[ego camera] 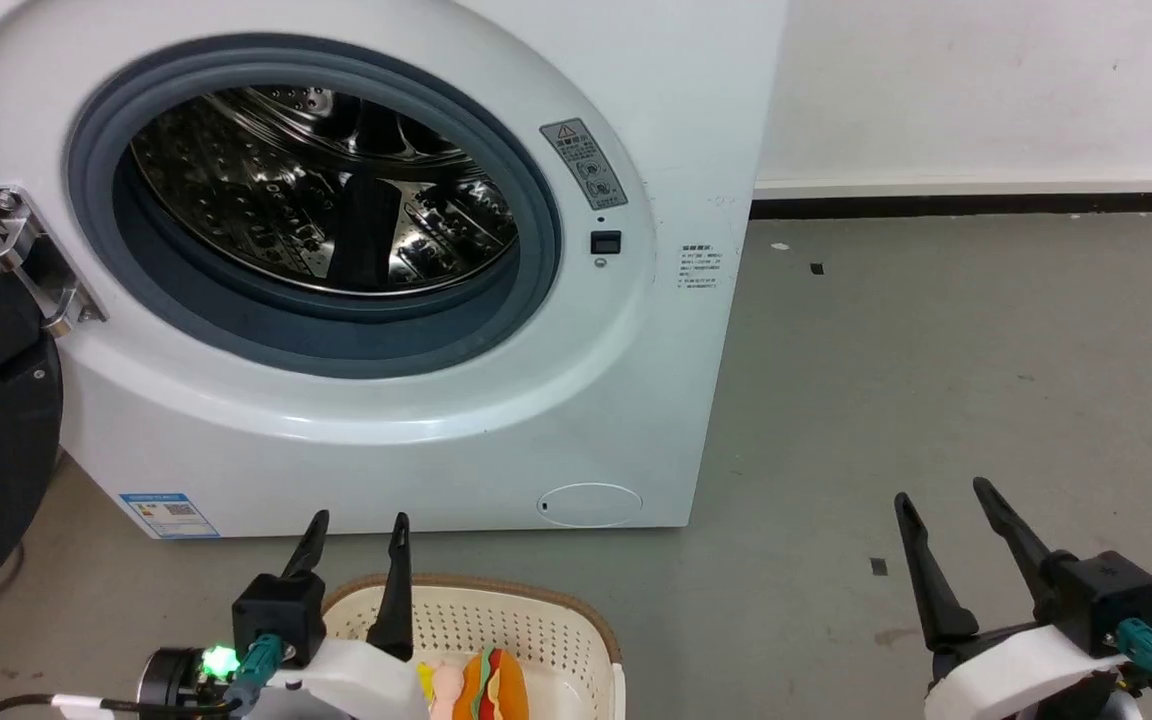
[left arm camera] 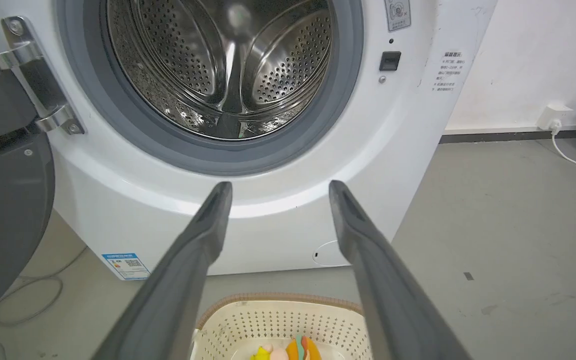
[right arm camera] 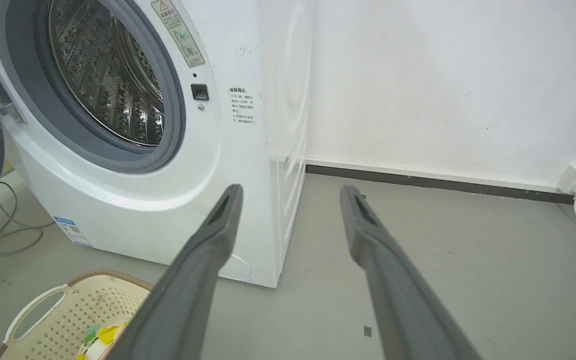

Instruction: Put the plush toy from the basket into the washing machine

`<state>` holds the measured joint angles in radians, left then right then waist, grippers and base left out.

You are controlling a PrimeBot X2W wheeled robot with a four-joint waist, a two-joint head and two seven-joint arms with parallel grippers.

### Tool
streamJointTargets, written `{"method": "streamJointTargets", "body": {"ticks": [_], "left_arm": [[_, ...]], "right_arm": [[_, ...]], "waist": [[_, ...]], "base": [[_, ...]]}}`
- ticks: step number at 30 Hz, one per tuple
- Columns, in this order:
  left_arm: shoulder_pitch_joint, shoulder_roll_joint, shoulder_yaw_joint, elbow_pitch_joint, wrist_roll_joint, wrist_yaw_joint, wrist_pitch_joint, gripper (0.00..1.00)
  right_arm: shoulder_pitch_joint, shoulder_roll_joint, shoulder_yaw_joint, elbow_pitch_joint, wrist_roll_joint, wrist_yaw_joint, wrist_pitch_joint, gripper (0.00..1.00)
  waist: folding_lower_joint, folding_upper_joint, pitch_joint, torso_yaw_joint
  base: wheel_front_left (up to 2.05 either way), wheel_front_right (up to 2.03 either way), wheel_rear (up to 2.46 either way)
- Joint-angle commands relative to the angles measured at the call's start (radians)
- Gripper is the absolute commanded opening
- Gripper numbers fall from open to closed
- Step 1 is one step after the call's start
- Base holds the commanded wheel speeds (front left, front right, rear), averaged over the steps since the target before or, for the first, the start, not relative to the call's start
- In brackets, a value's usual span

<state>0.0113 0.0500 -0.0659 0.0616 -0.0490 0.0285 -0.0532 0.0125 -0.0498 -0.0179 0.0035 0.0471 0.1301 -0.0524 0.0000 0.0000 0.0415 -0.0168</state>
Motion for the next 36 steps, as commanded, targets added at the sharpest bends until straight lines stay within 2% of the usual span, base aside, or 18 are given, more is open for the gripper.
{"method": "streamJointTargets", "body": {"ticks": [1, 17, 36], "left_arm": [[-0.022, 0.000, -0.010, 0.015, -0.008, 0.005, -0.010, 1.00], [-0.082, 0.000, -0.049, 0.131, -0.031, 0.019, -0.044, 1.00], [-0.200, 0.009, -0.081, 0.370, -0.043, 0.016, -0.084, 1.00]], "right_arm": [[-0.013, 0.000, -0.006, -0.005, 0.009, 0.000, -0.012, 1.00], [-0.043, 0.000, -0.019, -0.034, 0.023, 0.000, -0.045, 1.00], [-0.098, 0.000, -0.028, -0.051, 0.050, 0.000, -0.085, 1.00]], "waist": [[0.0000, 0.0000, 0.006, -0.003], [0.0000, 0.0000, 0.086, -0.024], [0.0000, 0.0000, 0.220, -0.071]], "base": [[0.00, 0.00, 0.00], [0.00, 0.00, 0.00], [0.00, 0.00, 0.00]]}}
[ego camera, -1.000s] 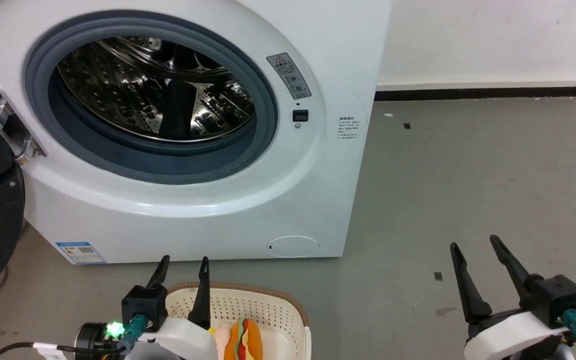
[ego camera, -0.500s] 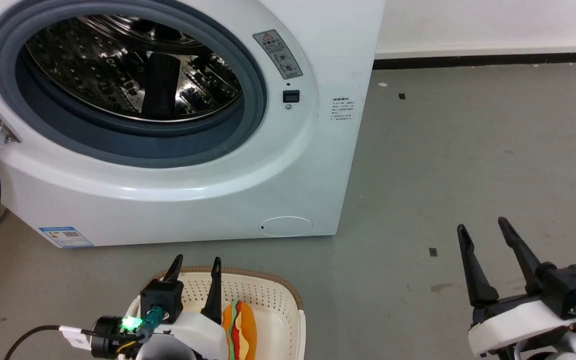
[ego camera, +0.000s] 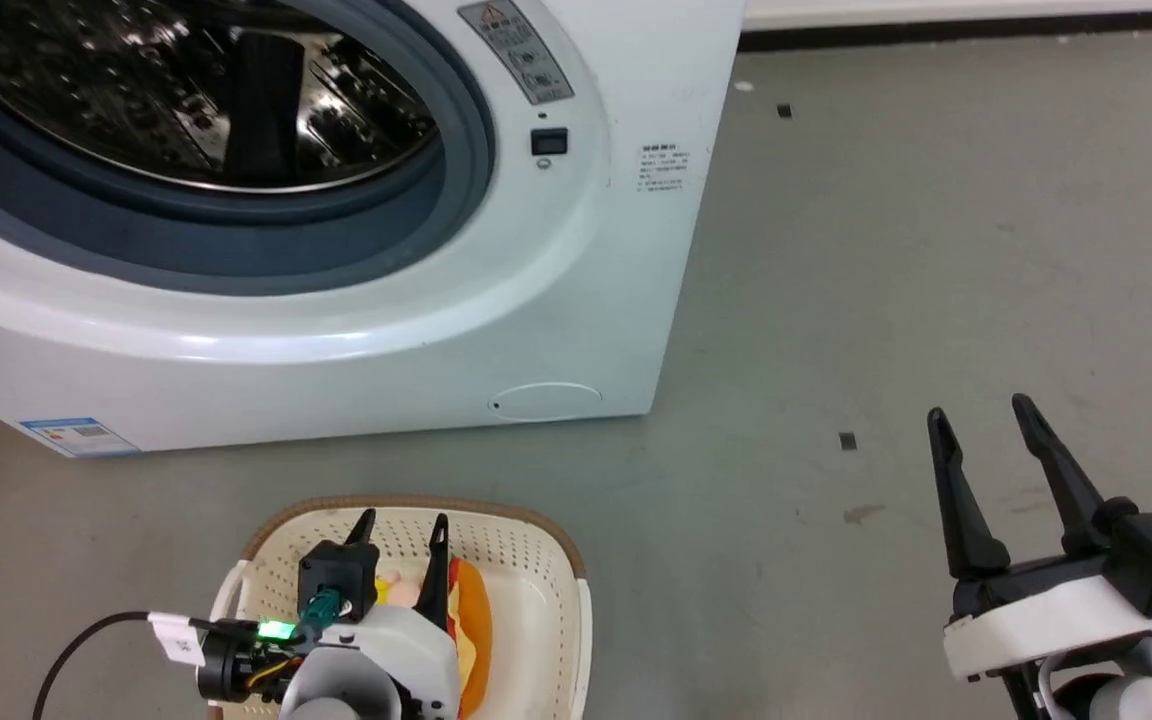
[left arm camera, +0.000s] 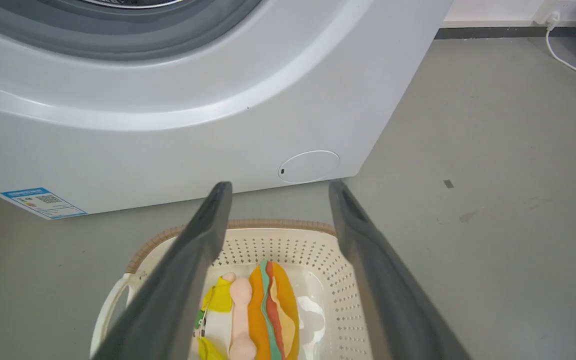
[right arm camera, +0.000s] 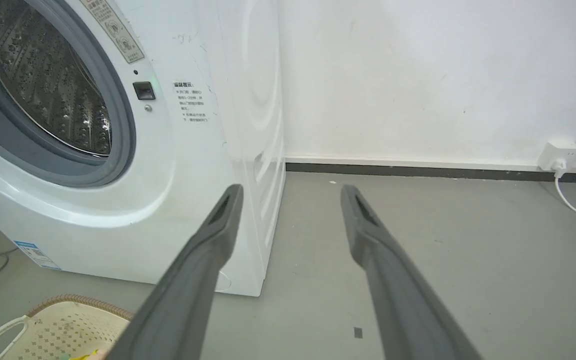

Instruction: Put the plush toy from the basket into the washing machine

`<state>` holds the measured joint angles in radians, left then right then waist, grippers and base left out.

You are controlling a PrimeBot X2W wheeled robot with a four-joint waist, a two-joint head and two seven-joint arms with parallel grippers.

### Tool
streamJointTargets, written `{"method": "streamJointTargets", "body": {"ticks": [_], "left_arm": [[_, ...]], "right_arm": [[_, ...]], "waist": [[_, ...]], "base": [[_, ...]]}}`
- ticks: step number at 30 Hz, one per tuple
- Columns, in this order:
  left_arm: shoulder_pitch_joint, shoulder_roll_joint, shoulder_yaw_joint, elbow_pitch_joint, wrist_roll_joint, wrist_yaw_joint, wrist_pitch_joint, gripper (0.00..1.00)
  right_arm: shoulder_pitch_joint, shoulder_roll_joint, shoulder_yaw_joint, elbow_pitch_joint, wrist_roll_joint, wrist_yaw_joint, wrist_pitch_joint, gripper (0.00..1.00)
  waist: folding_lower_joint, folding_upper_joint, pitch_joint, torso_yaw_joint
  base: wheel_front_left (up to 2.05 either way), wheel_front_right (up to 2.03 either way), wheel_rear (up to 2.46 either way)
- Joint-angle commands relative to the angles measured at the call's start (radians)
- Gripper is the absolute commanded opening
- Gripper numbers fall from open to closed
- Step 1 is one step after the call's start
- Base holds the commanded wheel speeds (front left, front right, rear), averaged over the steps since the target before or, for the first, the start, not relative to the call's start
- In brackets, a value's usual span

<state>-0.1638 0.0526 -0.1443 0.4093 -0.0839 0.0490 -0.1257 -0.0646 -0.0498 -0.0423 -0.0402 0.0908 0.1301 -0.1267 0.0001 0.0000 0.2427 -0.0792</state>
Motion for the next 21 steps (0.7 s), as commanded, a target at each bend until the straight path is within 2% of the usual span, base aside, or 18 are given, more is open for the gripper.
{"method": "streamJointTargets", "body": {"ticks": [1, 21], "left_arm": [[-0.033, 0.008, 0.000, 0.036, -0.013, -0.007, -0.013, 1.00], [-0.214, 0.061, 0.005, 0.332, -0.077, -0.026, -0.053, 1.00]], "right_arm": [[-0.025, 0.000, -0.005, -0.008, 0.008, 0.000, -0.013, 1.00], [-0.087, 0.000, -0.011, -0.040, 0.039, 0.000, -0.052, 1.00]], "waist": [[-0.0001, 0.0000, 0.028, -0.011], [-0.0001, 0.0000, 0.212, -0.054]], "base": [[0.00, 0.00, 0.00], [0.00, 0.00, 0.00]]}}
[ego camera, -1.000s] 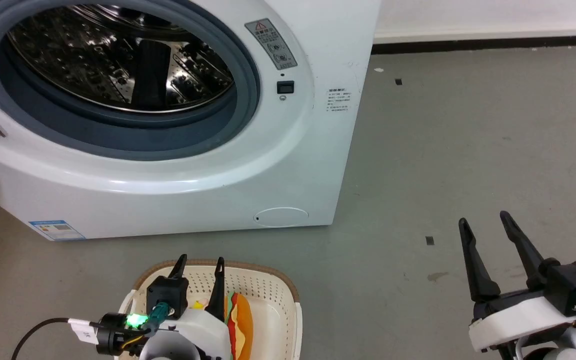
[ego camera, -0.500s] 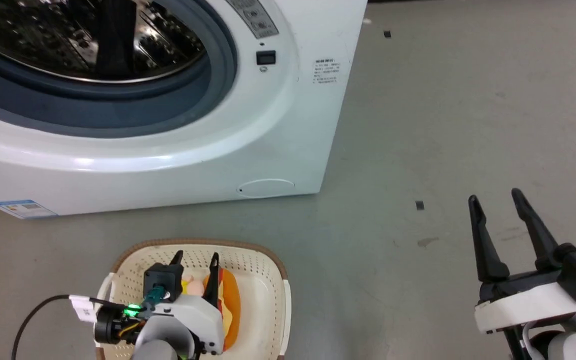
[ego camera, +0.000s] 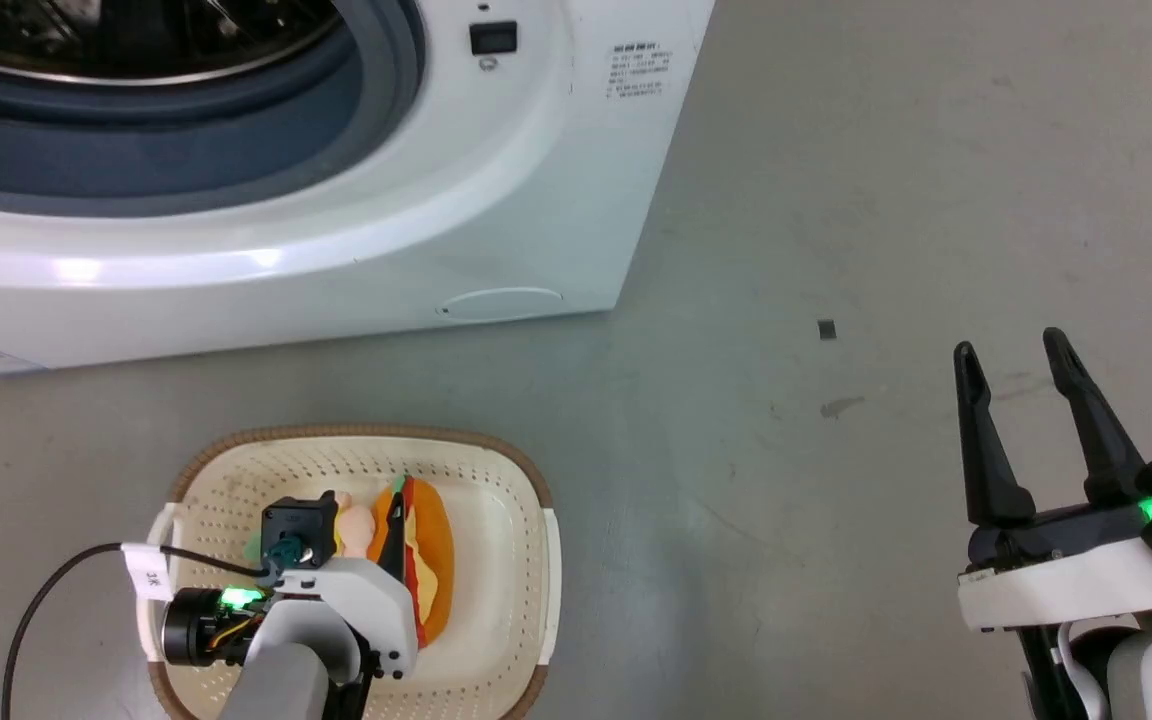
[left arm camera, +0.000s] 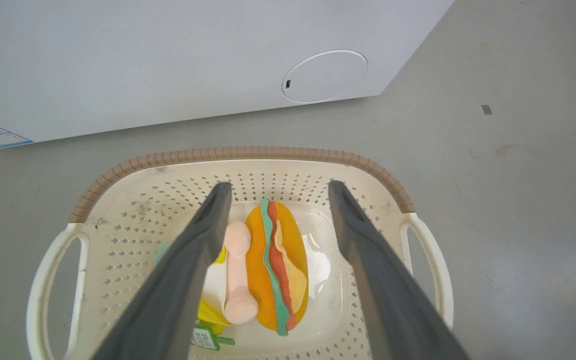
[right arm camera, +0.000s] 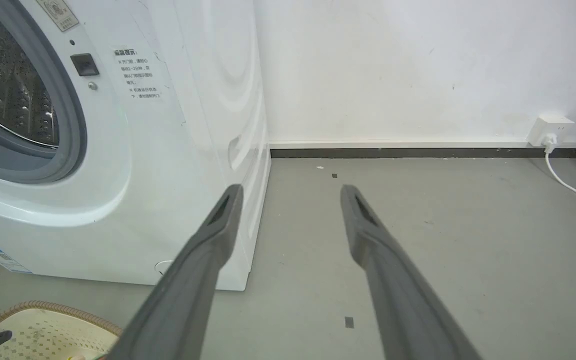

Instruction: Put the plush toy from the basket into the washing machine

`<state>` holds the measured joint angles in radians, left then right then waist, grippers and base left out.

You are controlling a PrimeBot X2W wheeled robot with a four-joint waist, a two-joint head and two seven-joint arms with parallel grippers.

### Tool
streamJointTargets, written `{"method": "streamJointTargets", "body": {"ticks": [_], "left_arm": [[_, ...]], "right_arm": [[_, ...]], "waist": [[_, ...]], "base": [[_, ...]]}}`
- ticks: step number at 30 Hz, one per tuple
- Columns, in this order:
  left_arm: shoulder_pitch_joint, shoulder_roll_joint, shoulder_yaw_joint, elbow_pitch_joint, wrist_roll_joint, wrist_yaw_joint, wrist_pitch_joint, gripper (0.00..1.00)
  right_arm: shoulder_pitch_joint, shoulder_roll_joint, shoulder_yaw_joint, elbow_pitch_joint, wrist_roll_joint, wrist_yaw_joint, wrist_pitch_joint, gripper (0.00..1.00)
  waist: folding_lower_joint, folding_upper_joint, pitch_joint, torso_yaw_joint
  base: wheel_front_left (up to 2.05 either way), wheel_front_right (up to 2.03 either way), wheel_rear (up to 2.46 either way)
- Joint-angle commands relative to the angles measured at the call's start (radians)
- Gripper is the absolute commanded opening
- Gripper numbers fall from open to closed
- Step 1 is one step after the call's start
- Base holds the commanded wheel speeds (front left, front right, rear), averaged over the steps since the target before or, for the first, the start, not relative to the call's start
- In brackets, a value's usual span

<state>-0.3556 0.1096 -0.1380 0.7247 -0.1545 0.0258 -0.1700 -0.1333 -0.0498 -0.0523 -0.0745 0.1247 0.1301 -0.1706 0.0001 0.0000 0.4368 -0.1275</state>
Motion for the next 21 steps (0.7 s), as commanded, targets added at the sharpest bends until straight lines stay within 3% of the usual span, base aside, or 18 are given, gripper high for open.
{"method": "streamJointTargets", "body": {"ticks": [1, 7, 21], "left_arm": [[-0.031, 0.005, -0.001, 0.032, -0.011, 0.001, -0.011, 1.00], [-0.085, 0.016, -0.003, 0.135, -0.028, 0.026, -0.023, 1.00], [-0.246, 0.052, -0.036, 0.348, -0.066, 0.016, -0.010, 1.00]], "right_arm": [[-0.022, 0.000, -0.001, -0.008, 0.007, 0.000, -0.010, 1.00], [-0.045, 0.000, 0.005, -0.027, -0.001, 0.000, -0.023, 1.00], [-0.100, 0.000, 0.005, -0.078, 0.032, 0.001, -0.052, 1.00]], "waist": [[-0.0001, 0.0000, 0.028, -0.008], [-0.0001, 0.0000, 0.090, -0.023], [-0.0001, 0.0000, 0.257, -0.057]], "base": [[0.00, 0.00, 0.00], [0.00, 0.00, 0.00], [0.00, 0.00, 0.00]]}}
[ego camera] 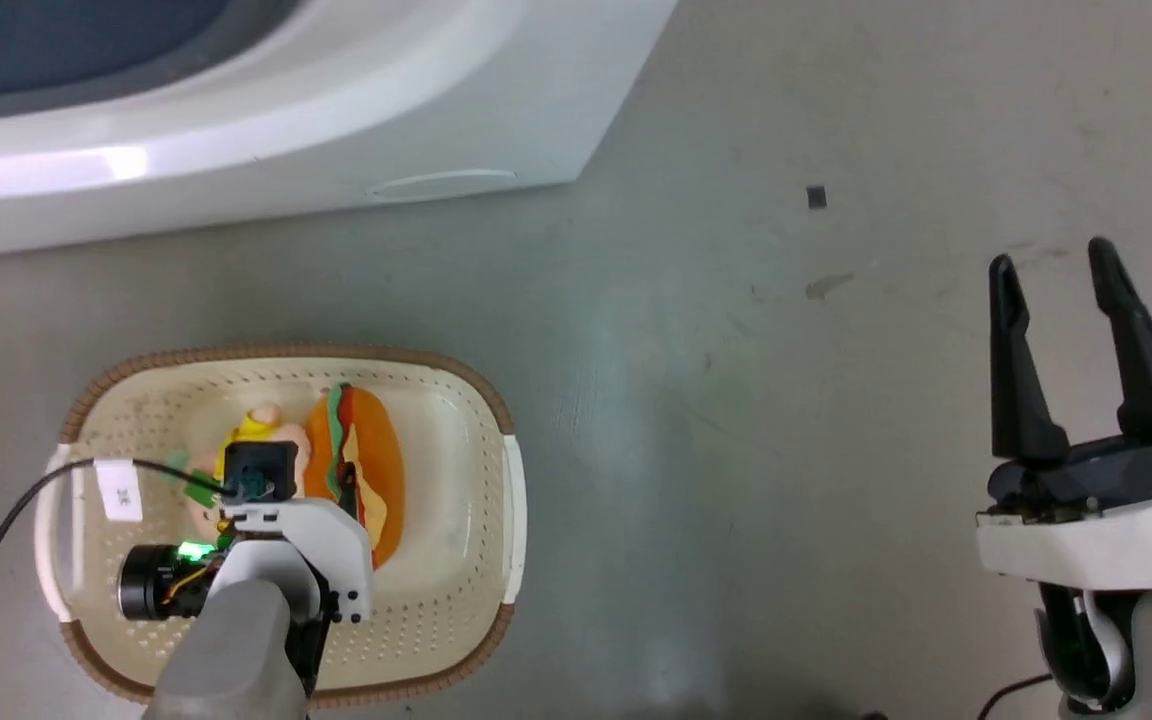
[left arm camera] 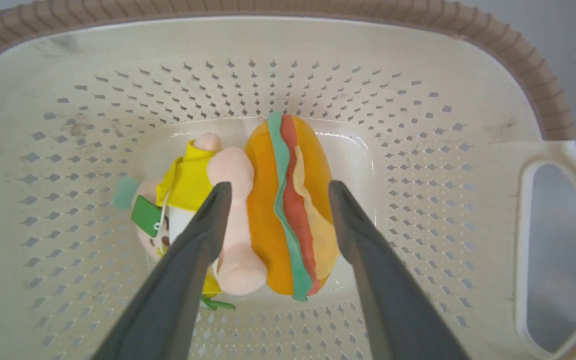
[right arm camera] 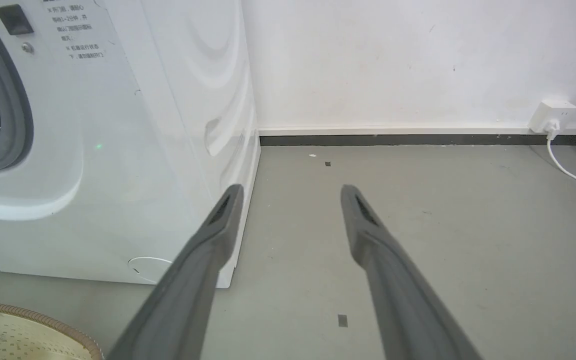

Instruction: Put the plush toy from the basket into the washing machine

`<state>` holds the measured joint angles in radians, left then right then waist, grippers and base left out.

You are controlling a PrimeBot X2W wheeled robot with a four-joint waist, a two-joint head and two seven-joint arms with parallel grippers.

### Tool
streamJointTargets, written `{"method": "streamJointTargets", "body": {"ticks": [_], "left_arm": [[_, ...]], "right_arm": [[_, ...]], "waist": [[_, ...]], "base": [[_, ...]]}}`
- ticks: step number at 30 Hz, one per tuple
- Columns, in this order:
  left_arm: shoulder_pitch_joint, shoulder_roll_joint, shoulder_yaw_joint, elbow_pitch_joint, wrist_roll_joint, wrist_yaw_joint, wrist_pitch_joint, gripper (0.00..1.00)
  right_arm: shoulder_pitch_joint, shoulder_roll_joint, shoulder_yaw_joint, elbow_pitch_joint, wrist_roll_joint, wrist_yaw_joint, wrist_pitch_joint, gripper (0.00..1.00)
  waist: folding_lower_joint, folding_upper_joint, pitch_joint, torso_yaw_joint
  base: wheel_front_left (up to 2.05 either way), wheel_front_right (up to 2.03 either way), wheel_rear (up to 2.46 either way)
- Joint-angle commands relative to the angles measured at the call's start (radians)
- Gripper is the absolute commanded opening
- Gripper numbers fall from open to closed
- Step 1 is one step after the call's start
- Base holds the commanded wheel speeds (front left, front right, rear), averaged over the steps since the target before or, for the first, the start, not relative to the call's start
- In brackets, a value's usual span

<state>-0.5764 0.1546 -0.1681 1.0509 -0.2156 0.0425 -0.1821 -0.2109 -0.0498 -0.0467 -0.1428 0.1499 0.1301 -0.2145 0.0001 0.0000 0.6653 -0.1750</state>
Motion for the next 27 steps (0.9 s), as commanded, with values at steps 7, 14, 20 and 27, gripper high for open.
{"method": "streamJointTargets", "body": {"ticks": [7, 14, 20, 27], "left_arm": [[-0.100, 0.030, -0.034, 0.108, -0.016, 0.012, 0.072, 1.00], [-0.173, 0.053, -0.031, 0.184, -0.056, 0.036, 0.099, 1.00], [-0.228, 0.069, -0.042, 0.236, -0.076, 0.040, 0.126, 1.00], [-0.240, 0.070, -0.051, 0.238, -0.082, 0.041, 0.143, 1.00]], "right_arm": [[-0.052, 0.000, 0.001, -0.032, 0.021, 0.001, -0.023, 1.00], [-0.076, 0.000, 0.006, -0.049, 0.043, 0.001, -0.037, 1.00], [-0.101, 0.000, 0.001, -0.062, 0.059, 0.001, -0.047, 1.00], [-0.111, 0.000, 0.000, -0.070, 0.063, 0.001, -0.047, 1.00]], "waist": [[-0.0001, 0.0000, 0.117, -0.030], [-0.0001, 0.0000, 0.200, -0.056], [-0.0001, 0.0000, 0.264, -0.077], [-0.0001, 0.0000, 0.294, -0.086]], "base": [[0.00, 0.00, 0.00], [0.00, 0.00, 0.00], [0.00, 0.00, 0.00], [0.00, 0.00, 0.00]]}}
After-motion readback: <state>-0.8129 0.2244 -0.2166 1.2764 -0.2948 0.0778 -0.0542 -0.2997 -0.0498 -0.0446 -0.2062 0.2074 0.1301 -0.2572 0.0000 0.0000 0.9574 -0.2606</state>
